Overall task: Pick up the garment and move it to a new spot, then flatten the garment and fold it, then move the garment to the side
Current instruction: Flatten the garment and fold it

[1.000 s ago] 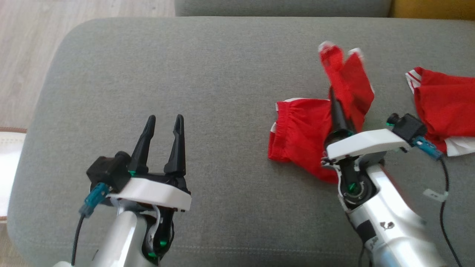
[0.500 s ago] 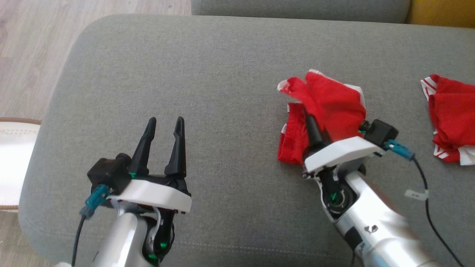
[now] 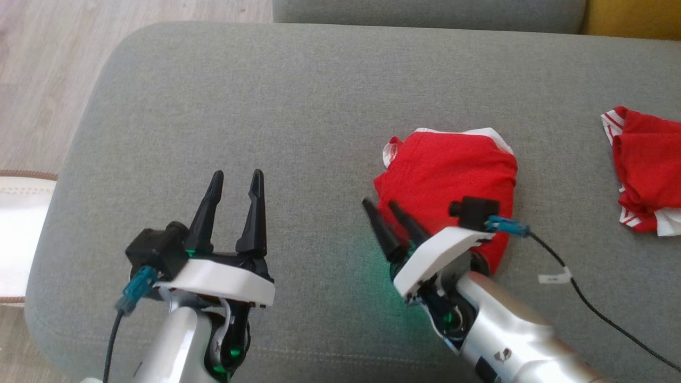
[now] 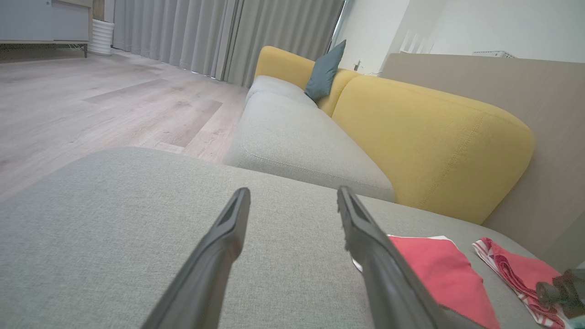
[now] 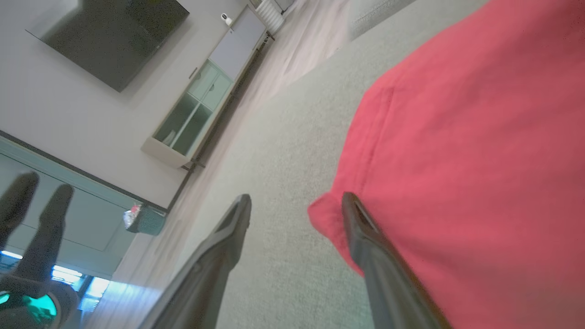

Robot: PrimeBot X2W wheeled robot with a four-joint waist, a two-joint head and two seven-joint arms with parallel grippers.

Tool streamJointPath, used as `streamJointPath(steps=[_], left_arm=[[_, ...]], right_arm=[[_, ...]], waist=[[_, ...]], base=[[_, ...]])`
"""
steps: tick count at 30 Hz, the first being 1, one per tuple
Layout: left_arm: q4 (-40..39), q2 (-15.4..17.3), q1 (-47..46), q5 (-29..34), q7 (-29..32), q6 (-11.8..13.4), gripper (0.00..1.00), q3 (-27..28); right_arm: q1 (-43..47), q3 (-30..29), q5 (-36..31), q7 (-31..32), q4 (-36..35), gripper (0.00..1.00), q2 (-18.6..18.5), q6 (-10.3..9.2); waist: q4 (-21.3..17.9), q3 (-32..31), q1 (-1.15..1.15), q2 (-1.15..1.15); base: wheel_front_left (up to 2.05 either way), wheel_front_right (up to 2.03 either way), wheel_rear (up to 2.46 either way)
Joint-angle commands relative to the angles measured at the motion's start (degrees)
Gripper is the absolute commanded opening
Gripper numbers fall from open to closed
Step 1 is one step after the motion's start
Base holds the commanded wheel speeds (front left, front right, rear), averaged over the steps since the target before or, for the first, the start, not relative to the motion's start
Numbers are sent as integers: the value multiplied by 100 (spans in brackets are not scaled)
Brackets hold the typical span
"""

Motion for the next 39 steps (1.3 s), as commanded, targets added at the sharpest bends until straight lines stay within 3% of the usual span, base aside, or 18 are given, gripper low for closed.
streamJointPath(steps=[1, 9, 19, 28, 33, 39], left_arm=[[-182, 40, -134, -44, -29, 8, 100, 170], [-193, 40, -148, -30, -29, 19, 100, 224], [-232, 40, -134, -21, -29, 12, 100, 322], [-358, 40, -137, 6, -29, 5, 100, 391], [-514, 40, -189, 1, -29, -30, 100, 387], [-756, 40, -260, -27, -29, -101, 100, 302]], right_arm=[[-117, 86, 17, 28, -121, 100, 68, 37], [-214, 355, 226, 115, 6, 100, 68, 37], [-702, -193, -234, -365, 378, 100, 68, 37], [-702, -1615, -1521, -506, 302, 100, -266, 37], [-137, -2911, -2729, -510, -635, 100, -501, 37], [978, -4252, -4196, -510, -2042, 100, -198, 37]], waist=[[-10, -8, 0, 0], [-124, -49, 0, 0], [-400, -170, 0, 0], [-605, -259, 0, 0], [-702, -224, 0, 0], [-817, -149, 0, 0]], base=[[0, 0, 0], [0, 0, 0], [0, 0, 0], [0, 0, 0], [0, 0, 0], [0, 0, 0]])
